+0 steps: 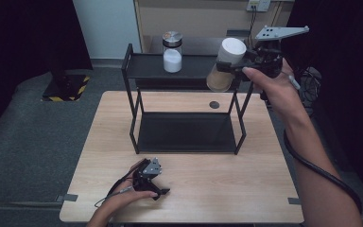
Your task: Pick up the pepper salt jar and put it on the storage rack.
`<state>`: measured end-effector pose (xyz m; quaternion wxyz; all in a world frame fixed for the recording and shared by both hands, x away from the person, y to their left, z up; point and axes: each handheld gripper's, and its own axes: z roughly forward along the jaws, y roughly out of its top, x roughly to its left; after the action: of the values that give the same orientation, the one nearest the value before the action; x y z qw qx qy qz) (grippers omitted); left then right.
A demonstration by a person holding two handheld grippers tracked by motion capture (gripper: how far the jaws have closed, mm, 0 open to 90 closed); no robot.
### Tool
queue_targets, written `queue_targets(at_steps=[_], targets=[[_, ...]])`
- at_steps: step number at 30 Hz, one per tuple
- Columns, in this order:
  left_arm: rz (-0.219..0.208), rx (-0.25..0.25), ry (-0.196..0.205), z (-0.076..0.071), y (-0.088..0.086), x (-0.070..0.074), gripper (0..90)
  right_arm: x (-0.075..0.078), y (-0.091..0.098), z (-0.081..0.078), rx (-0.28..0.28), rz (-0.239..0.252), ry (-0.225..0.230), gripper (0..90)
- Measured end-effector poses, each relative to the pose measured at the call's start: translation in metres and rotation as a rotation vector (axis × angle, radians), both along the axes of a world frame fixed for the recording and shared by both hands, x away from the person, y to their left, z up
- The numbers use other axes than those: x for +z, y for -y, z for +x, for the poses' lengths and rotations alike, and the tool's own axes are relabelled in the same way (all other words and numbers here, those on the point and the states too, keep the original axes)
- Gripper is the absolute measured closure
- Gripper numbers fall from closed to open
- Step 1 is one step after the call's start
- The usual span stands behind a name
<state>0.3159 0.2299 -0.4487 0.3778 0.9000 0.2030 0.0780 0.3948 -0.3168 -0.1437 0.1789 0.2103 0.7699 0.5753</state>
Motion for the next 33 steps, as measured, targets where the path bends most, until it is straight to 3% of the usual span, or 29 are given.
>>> queue_targets(at_steps=[33], targets=[[0.002, 0.002, 0.003, -0.001, 0.0, 0.0, 0.0, 0.005, -0.018, 0.043, -0.048, -0.006, -0.012, 36.5]])
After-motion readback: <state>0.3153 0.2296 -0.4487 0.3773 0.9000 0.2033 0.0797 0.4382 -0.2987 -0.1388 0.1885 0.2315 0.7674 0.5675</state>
